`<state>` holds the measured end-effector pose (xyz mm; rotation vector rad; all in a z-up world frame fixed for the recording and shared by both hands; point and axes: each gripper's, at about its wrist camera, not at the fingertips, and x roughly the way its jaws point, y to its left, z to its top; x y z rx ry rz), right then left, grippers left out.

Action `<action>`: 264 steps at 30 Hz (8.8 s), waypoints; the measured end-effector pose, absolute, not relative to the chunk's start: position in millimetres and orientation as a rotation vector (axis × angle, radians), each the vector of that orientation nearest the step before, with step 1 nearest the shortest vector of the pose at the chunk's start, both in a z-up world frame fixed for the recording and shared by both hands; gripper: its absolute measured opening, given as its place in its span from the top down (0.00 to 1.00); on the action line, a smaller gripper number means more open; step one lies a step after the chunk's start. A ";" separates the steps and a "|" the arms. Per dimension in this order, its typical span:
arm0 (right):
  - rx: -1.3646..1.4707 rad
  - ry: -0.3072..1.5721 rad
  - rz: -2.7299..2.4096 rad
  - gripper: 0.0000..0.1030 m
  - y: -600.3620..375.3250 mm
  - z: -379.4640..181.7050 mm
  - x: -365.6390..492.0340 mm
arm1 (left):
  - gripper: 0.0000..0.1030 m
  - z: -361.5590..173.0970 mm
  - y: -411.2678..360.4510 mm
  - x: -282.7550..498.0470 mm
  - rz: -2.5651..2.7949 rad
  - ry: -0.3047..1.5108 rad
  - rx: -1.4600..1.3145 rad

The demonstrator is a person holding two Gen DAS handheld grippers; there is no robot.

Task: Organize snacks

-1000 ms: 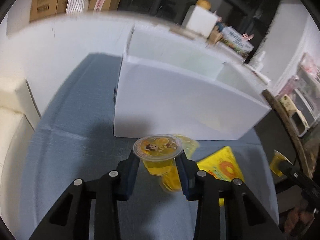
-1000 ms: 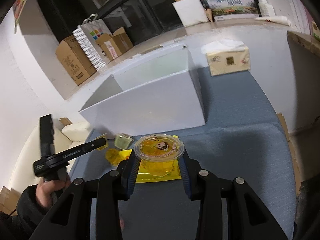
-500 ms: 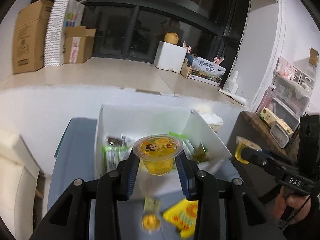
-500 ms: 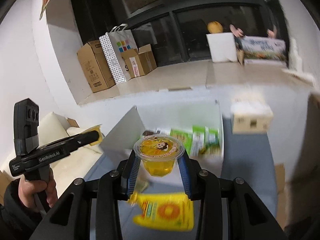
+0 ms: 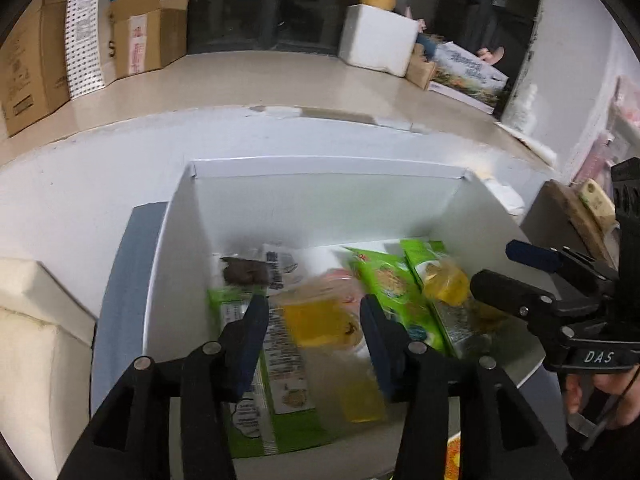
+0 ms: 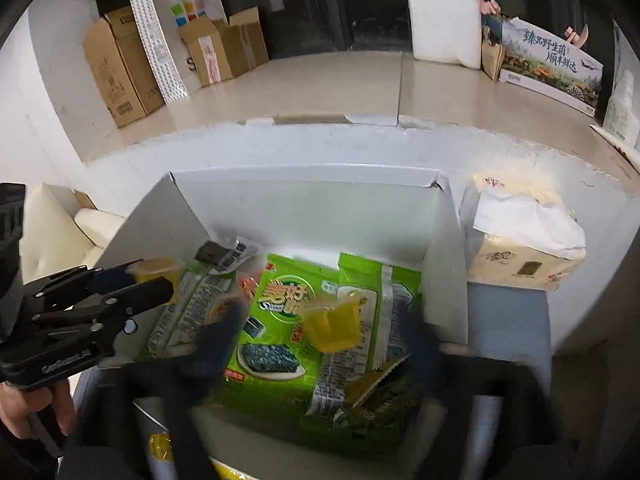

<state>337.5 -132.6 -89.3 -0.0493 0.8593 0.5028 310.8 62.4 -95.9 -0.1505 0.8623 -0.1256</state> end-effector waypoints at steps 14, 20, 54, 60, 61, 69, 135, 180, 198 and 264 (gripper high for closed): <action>0.043 0.708 0.531 0.00 -173.5 -25.2 288.1 | 0.00 -59.1 51.1 277.8 -0.124 0.774 -0.052; 0.100 0.616 0.586 0.00 -199.7 -6.8 238.1 | 0.00 -42.9 63.7 236.0 -0.104 0.725 -0.067; -0.189 0.940 0.548 0.02 -104.0 -195.3 195.0 | 0.00 -111.4 78.0 79.0 -0.072 0.820 -0.232; -0.176 0.909 0.588 0.26 -114.3 -184.9 181.8 | 0.00 -119.9 72.9 84.7 -0.086 0.841 -0.231; -0.143 0.904 0.609 0.35 -118.0 -181.9 180.8 | 0.00 -121.3 71.6 85.6 -0.089 0.844 -0.229; -0.109 0.898 0.628 1.00 -134.0 -172.9 176.9 | 0.00 -125.8 63.2 91.2 -0.109 0.854 -0.214; -0.167 0.722 0.495 0.89 -160.6 -72.5 136.8 | 0.40 -184.3 35.4 188.0 -0.103 0.946 -0.190; -0.107 0.732 0.525 0.89 -168.2 -86.6 132.1 | 0.53 -141.0 50.5 136.4 -0.191 0.849 -0.158; -0.221 0.725 0.526 0.10 -154.0 -83.7 147.4 | 0.53 -46.3 48.3 219.4 -0.245 0.656 -0.112; -0.537 0.963 0.732 0.08 -153.1 -188.1 168.2 | 0.01 -130.5 25.6 92.7 -0.312 0.821 -0.201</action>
